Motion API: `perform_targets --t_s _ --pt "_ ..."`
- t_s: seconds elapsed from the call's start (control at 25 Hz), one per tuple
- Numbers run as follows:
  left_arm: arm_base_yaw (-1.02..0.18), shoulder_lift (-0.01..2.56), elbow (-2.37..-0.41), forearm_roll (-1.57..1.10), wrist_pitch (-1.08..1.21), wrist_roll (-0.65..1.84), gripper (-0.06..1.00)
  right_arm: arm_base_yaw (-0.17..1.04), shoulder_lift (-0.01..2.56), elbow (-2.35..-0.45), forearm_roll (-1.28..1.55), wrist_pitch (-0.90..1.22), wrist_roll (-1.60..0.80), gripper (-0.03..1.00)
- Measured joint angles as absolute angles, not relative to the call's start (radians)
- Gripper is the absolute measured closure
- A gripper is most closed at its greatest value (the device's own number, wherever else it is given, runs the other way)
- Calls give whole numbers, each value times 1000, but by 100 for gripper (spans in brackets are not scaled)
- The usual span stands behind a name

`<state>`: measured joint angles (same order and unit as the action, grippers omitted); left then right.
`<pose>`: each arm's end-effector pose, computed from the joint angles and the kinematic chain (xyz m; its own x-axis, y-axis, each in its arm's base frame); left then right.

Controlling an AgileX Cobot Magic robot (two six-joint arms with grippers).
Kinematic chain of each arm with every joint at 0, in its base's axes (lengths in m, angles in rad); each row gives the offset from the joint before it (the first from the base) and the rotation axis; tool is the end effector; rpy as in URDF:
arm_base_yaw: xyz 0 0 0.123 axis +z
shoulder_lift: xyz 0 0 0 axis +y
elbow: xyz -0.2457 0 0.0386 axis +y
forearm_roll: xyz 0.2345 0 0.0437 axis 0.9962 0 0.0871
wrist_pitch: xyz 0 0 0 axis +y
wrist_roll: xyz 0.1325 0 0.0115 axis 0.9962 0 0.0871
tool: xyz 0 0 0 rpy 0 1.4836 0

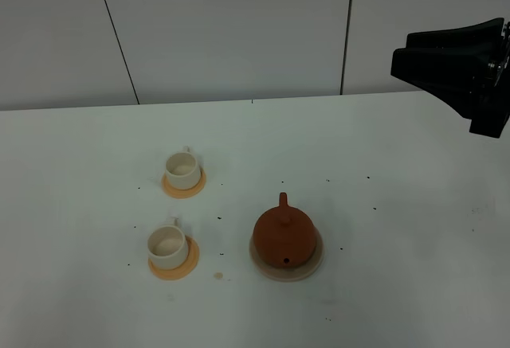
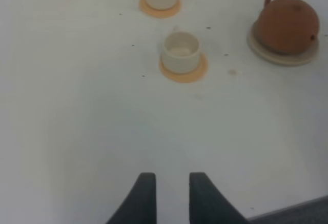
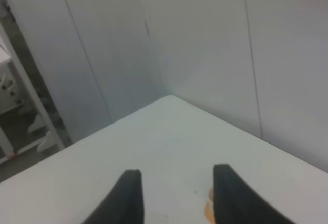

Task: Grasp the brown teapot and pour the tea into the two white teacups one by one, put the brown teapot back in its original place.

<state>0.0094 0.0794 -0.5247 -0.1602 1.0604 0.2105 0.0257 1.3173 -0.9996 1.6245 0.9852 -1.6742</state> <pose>0.0652 -0.0179 0.2556 -0.4800 0.1256 -0.8682 0.1759 0.9834 0.0450 0.2821 0.1180 0.3278 -0.1437 -0.0073 -0.9896 -0.8378 0.5331 0.1178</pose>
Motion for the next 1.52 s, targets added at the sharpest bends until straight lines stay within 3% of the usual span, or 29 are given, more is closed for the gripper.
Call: perform_targets --t_s 0.72,1.16,1.52 --pt "9 79 -525 -58 1095 94 71 26 1317 -1000 1629 970 -1733 68" --pt "9 79 -525 -54 1094 83 71 26 1317 -1007 1798 1033 -1950 68" --pt "9 79 -525 -54 1093 83 71 27 1368 -1119 1813 683 -2041 68"
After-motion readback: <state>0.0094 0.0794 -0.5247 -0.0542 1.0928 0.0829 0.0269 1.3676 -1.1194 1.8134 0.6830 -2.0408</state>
